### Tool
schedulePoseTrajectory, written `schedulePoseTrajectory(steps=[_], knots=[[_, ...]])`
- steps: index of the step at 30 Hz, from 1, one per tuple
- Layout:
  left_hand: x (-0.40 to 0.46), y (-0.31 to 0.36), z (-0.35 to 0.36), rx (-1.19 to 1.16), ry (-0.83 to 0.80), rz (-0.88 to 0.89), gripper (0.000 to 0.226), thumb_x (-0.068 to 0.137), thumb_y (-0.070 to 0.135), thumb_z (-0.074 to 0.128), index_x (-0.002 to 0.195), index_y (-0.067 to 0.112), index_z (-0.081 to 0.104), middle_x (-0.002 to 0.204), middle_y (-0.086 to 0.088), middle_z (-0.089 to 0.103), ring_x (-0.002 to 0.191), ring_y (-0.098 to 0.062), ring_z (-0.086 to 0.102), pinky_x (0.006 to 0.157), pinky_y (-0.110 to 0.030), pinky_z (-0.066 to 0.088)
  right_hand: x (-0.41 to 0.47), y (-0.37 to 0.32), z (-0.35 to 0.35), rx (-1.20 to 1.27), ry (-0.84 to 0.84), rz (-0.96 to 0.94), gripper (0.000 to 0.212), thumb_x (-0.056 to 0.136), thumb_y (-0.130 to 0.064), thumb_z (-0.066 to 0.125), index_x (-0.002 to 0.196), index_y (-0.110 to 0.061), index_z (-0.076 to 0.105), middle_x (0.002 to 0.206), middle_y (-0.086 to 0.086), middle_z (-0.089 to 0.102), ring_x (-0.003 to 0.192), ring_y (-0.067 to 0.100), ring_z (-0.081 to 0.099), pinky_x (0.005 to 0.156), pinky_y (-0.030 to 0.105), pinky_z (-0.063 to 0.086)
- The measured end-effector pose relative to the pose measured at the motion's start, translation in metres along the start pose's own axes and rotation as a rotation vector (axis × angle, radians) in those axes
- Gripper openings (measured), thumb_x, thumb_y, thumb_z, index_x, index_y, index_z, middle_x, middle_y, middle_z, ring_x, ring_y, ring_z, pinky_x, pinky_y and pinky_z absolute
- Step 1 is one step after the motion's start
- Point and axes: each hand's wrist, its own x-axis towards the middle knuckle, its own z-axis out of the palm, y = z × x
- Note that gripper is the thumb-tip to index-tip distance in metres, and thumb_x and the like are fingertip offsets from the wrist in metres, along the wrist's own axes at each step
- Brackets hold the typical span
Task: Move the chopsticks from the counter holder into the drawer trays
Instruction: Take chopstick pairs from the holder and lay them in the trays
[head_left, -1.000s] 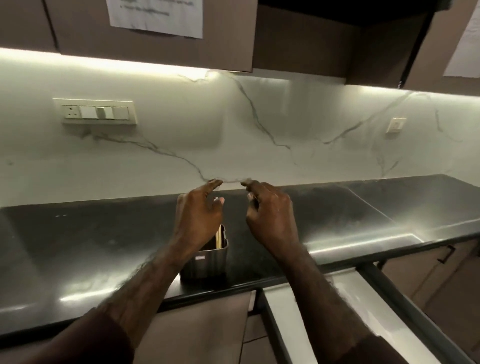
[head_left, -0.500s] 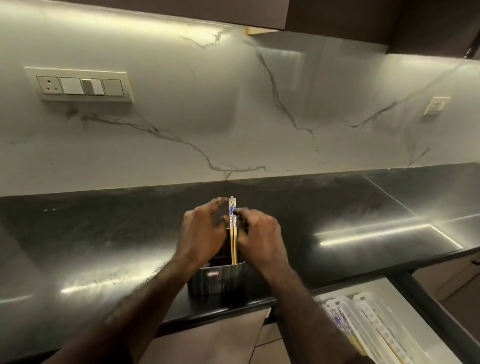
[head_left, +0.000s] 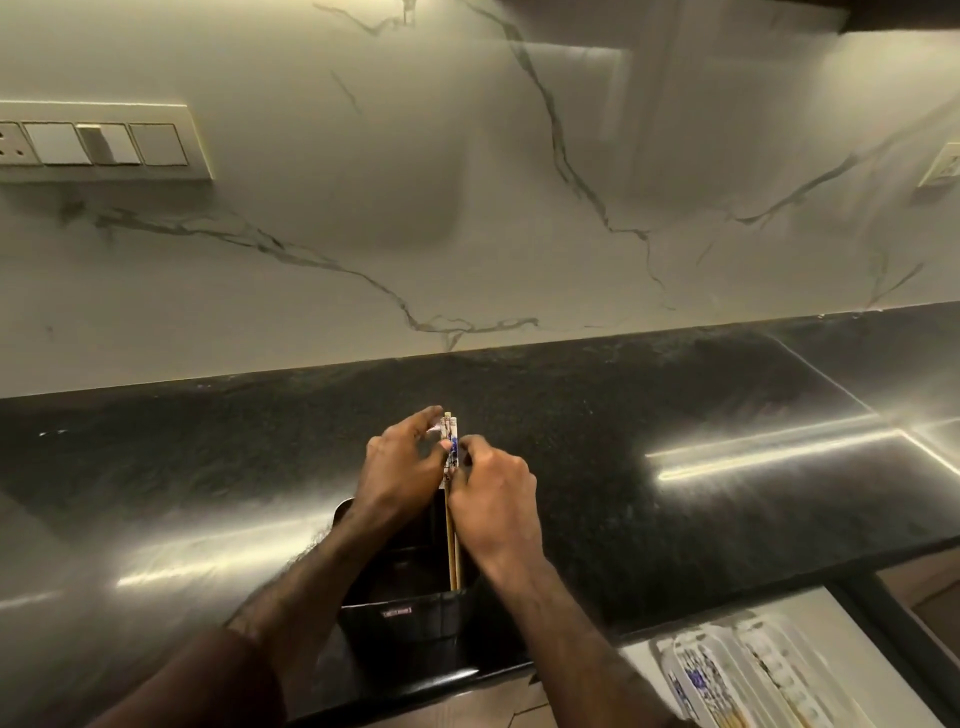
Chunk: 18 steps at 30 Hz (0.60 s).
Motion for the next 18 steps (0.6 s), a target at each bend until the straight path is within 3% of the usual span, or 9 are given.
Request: schedulePoseTrajectory(steps=[4,8,11,13,18], knots=[[0.005,-0.009,0.003,-0.263,-0.052,-0.126,0.045,0.087,0.013,0.069,0.131,0.018,0.058,0.120,-0.001,0.068,0.105,0.001,0.062,0.082,-0.006,0.046,0.005,0.002,0.009,-0.002,-0.038,0.040,0.020,0.096,-0.012,0.053,0.112,-0.014,0.063,0.092,-0.001,0.072,0.081,0.012,0.069,0.070,0.024,0.056],[0.008,-0.012,-0.001,-0.524,-0.117,-0.195,0.040,0.083,0.007,0.073,0.120,0.016,0.065,0.106,-0.002,0.074,0.092,-0.003,0.070,0.080,-0.015,0.055,0.006,0.003,0.014,0.020,-0.077,0.094,0.024,0.095,-0.010,0.054,0.118,-0.014,0.062,0.092,0.000,0.072,0.080,0.012,0.069,0.072,0.029,0.059],[0.008,-0.013,-0.002,-0.659,-0.118,-0.221,0.040,0.078,-0.001,0.074,0.116,0.009,0.066,0.098,0.000,0.075,0.089,-0.007,0.072,0.072,-0.014,0.055,0.004,0.006,0.016,0.051,-0.088,0.115,0.024,0.095,-0.013,0.057,0.117,-0.017,0.063,0.090,-0.002,0.071,0.077,0.009,0.067,0.067,0.020,0.056],[0.010,-0.014,-0.004,-0.706,-0.125,-0.230,0.042,0.076,-0.003,0.075,0.115,0.007,0.067,0.098,-0.005,0.075,0.091,-0.013,0.073,0.075,-0.018,0.056,0.006,0.008,0.017,0.058,-0.105,0.125,0.022,0.093,-0.014,0.060,0.115,-0.018,0.065,0.091,-0.004,0.071,0.077,0.006,0.066,0.064,0.014,0.052],[0.010,-0.018,-0.009,-0.793,-0.160,-0.219,0.042,0.075,-0.007,0.072,0.113,0.013,0.067,0.092,-0.008,0.076,0.086,-0.016,0.074,0.070,-0.018,0.056,0.009,0.007,0.016,0.091,-0.179,0.163,0.018,0.091,-0.017,0.063,0.108,-0.022,0.066,0.092,-0.007,0.069,0.077,0.002,0.063,0.067,0.014,0.050]])
